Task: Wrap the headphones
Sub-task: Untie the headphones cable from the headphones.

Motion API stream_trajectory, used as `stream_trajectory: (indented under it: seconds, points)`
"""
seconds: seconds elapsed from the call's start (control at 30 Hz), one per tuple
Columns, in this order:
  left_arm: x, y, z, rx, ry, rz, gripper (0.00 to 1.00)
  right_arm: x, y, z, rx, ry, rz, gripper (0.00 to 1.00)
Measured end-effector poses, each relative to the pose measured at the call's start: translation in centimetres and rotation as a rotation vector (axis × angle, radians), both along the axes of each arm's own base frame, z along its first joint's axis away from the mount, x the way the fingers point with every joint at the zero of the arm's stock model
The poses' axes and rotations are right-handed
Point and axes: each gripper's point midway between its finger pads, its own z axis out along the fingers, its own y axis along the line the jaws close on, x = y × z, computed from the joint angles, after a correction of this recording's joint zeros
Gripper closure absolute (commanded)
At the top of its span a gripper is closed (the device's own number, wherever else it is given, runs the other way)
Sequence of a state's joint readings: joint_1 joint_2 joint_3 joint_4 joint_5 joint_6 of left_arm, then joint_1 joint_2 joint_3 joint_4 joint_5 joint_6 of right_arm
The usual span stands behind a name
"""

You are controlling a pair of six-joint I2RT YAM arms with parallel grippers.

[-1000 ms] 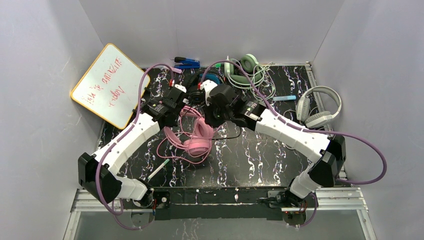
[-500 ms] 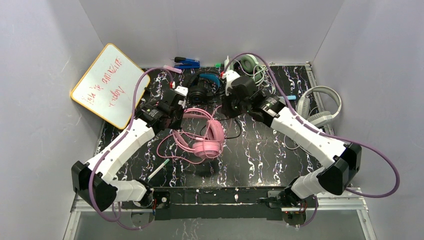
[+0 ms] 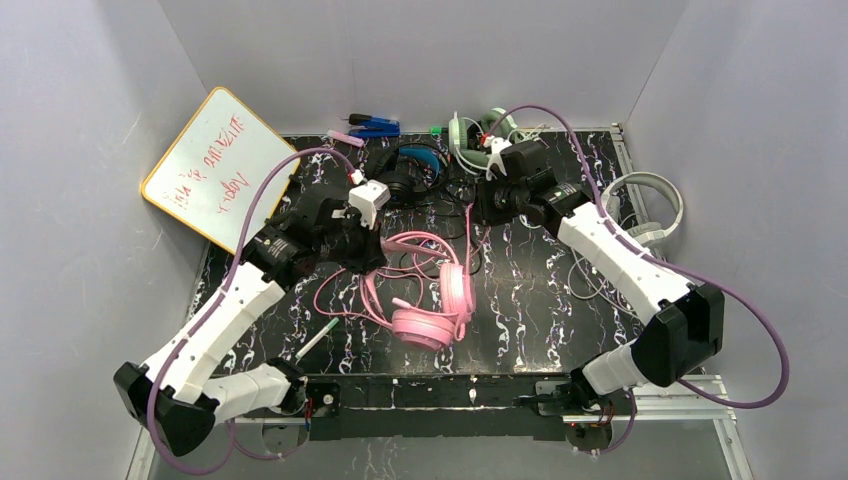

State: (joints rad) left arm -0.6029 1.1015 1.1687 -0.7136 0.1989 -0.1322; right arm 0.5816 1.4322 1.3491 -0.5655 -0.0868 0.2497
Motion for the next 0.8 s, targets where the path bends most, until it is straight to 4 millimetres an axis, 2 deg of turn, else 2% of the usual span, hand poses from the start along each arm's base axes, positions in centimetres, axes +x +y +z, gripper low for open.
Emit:
stream_trajectory:
  seconds: [0.17,0.27,0.37,0.63,0.8]
  points:
    - [-1.4,-2.1,2.4,-0.142,-0.009,-0.089,1.0,-0.6,-0.3,-2.4,0.021,0.097,0.015,0.77]
    - [-1.8,-2.4,2.7,-0.167,0.0,-0.108,1.0,-1.2,0.5,-2.0,0.063,0.11,0.06,0.76]
    - [-1.6,-2.2,2.2,-0.149,0.018,-0.085,1.0,-1.5,1.2,0.0,0.124,0.058,0.099,0.75]
    - [1.0,-0.9,-1.3,0.008,0.109,0.081,1.0,-3.8,0.3,8.4,0.258,-0.181,0.152,0.77]
    - [2.5,-0.5,-2.9,0.074,0.15,0.163,1.0,-5.6,0.6,10.8,0.298,-0.237,0.227,0.77]
